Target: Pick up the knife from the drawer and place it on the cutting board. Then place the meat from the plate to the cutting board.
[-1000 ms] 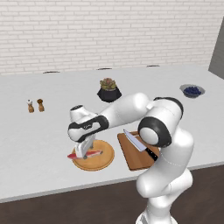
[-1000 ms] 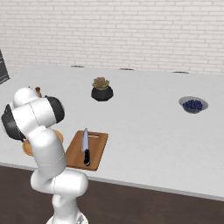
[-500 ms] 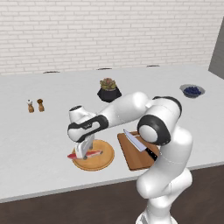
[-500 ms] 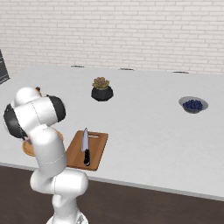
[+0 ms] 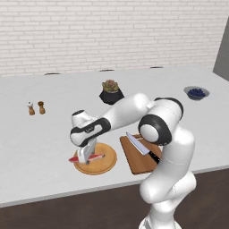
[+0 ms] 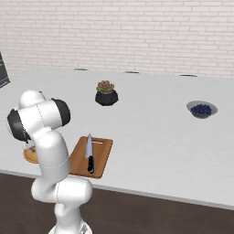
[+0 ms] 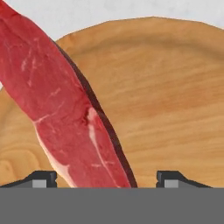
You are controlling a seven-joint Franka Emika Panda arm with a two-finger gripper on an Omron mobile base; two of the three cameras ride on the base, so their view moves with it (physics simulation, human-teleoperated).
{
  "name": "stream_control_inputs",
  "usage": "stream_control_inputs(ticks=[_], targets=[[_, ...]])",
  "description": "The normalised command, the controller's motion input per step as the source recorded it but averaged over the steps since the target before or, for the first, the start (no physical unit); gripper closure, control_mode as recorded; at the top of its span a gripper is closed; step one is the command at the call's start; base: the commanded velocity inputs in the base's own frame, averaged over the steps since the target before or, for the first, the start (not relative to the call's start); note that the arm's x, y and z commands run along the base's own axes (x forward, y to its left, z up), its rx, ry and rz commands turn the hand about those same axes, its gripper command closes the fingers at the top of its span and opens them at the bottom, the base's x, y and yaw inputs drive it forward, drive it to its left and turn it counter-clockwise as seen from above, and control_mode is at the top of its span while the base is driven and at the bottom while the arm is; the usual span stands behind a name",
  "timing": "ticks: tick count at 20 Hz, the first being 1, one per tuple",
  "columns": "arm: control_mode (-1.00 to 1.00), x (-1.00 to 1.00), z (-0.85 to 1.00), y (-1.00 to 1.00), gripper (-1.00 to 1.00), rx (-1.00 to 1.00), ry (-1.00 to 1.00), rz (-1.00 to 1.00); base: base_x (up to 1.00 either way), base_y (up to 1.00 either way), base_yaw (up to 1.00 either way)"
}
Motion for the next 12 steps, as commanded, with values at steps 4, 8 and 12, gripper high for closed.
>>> stream_control_inputs(ticks=[4,8,12], targets=[[-1.0,0.0,-0.41,0.0,-1.0,0.0,0.04,0.01,0.0,0.0,0.0],[-1.0,0.0,-0.33,0.0,-1.0,0.0,0.01,0.0,0.0,0.0,0.0],[-1.0,-0.02,-0.06,0.0,-1.0,0.0,-0.04,0.0,0.0,0.0,0.0]])
